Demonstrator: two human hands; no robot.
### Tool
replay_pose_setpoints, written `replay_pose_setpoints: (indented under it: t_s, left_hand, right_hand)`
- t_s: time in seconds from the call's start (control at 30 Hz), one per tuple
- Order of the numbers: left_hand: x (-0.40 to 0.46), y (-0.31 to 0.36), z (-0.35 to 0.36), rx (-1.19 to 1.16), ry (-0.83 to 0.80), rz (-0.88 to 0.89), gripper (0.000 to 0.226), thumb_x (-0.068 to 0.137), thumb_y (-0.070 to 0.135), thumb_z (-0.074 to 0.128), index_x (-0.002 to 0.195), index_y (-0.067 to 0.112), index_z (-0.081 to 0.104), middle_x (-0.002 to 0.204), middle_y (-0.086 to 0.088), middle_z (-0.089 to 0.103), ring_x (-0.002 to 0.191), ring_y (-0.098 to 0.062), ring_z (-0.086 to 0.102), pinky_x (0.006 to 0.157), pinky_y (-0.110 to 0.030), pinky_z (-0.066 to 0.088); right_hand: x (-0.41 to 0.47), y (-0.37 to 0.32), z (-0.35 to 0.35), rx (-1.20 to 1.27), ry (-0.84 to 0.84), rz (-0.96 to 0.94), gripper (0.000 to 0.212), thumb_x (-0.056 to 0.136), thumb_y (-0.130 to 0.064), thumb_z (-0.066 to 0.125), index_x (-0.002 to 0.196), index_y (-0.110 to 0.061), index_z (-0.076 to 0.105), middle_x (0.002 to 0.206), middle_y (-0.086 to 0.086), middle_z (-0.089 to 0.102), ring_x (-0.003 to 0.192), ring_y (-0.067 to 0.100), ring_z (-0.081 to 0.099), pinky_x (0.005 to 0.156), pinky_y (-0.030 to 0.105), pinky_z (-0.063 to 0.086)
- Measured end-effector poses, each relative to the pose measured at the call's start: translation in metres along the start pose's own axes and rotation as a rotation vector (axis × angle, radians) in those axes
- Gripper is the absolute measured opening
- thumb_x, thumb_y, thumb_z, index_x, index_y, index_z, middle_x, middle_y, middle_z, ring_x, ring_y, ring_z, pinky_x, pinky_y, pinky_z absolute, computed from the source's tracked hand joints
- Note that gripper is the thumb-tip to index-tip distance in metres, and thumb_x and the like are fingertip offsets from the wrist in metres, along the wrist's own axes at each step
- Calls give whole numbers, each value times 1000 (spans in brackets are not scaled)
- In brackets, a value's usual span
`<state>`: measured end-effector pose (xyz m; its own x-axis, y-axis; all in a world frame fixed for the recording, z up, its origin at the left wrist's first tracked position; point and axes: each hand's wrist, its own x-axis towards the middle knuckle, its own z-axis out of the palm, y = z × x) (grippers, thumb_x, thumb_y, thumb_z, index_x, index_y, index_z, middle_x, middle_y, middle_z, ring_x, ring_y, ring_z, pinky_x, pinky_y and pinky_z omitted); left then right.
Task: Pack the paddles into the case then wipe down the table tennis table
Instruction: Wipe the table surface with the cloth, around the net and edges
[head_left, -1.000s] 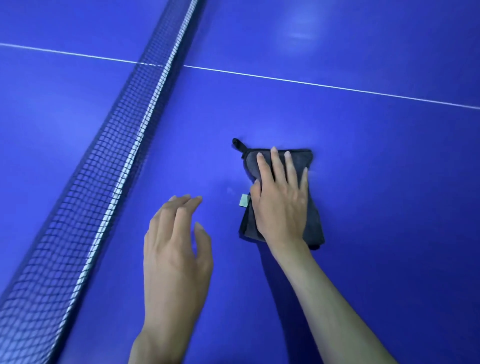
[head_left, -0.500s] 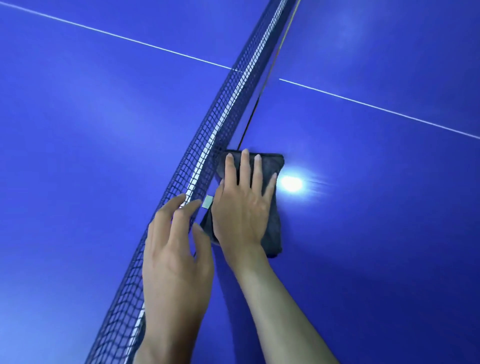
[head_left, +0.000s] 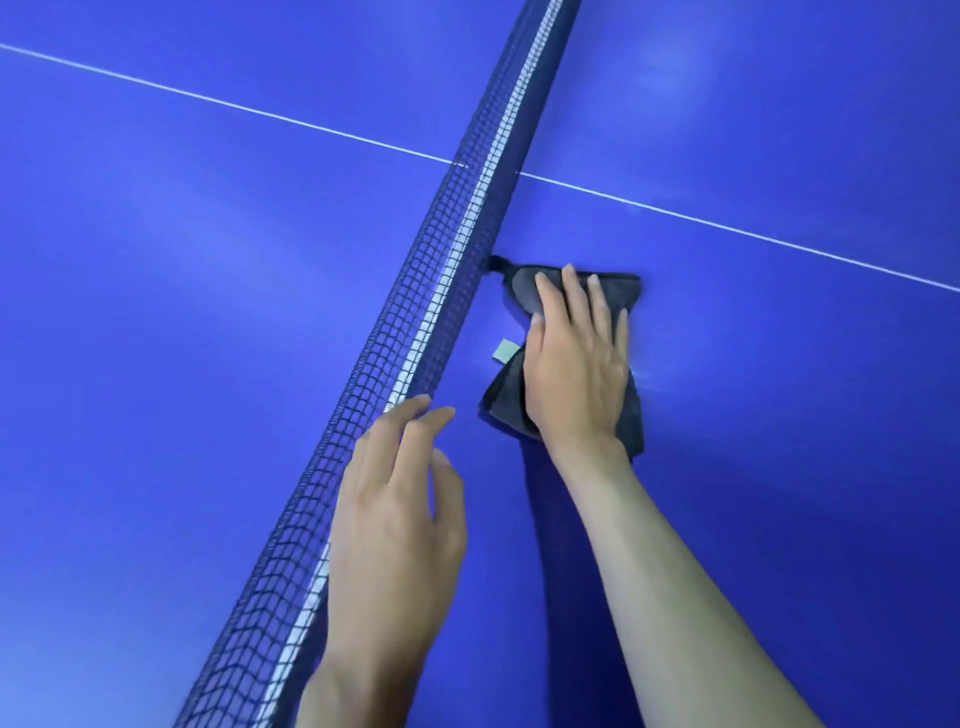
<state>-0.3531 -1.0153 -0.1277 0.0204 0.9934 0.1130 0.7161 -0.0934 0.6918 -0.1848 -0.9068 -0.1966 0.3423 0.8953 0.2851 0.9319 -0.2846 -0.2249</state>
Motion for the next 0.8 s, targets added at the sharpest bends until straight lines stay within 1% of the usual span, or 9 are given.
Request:
replay_pose_setpoints:
  t_s: [0.1, 0.2, 0.3, 0.4, 0.5, 0.63, 0.7, 0.8]
  left_hand:
    - [-5, 25, 24, 14, -52, 46, 34, 100, 9, 56, 131, 20, 63, 141, 7, 54, 129, -13, 52, 92, -45, 55]
    - [-15, 52, 54, 48, -105, 106, 34, 98, 5, 60, 129, 17, 65, 141, 3, 55, 124, -17, 54, 92, -46, 56]
    - [-27, 78, 83, 60, -155, 140, 33, 98, 5, 61, 128, 17, 66, 141, 3, 56, 123, -19, 56, 87, -48, 57]
    - [-39, 106, 113, 63, -175, 157, 31, 98, 6, 61, 126, 17, 67, 139, 3, 56, 121, -20, 56, 85, -49, 57]
    - [-51, 137, 140, 46, -183, 172, 30, 97, 5, 61, 124, 17, 67, 138, 2, 57, 122, -19, 56, 85, -44, 56]
    - [-68, 173, 177, 51, -215, 207, 30, 97, 6, 61, 124, 17, 67, 137, 2, 57, 123, -20, 55, 88, -43, 54]
    - [-76, 191, 195, 45, -225, 214, 30, 97, 7, 61, 124, 17, 67, 137, 2, 58, 123, -19, 55, 88, -39, 52]
    - [-86, 215, 218, 15, -243, 223, 28, 99, 9, 59, 123, 18, 68, 137, 3, 57, 123, -18, 55, 93, -33, 48]
  right_hand:
    - [-5, 44, -13, -7, -1, 32, 45, 107, -29, 43, 151, -22, 52, 163, 3, 44, 154, 26, 36, 122, 55, 32]
    - [-10, 92, -24, -9, 3, 71, 44, 108, -29, 46, 151, -23, 52, 163, 1, 44, 154, 25, 34, 123, 54, 30]
    - [-17, 141, -38, -7, 14, 105, 45, 107, -29, 49, 151, -23, 52, 164, 2, 43, 155, 24, 34, 124, 53, 30]
    - [-24, 194, -54, -4, 19, 139, 45, 106, -27, 53, 151, -23, 53, 164, 2, 44, 155, 25, 34, 125, 54, 29]
    - [-31, 249, -70, -13, 13, 178, 46, 106, -27, 54, 152, -23, 53, 164, 2, 43, 155, 24, 33, 125, 54, 29]
    - [-43, 317, -93, -5, -8, 231, 46, 107, -28, 50, 153, -24, 52, 165, 0, 41, 157, 22, 30, 127, 52, 26]
    - [-50, 350, -105, 9, -16, 243, 46, 107, -28, 49, 153, -24, 52, 166, -1, 40, 157, 21, 30, 128, 52, 25]
    - [-63, 399, -120, 23, -19, 269, 45, 108, -28, 47, 152, -24, 52, 165, -3, 41, 157, 20, 30, 128, 52, 25]
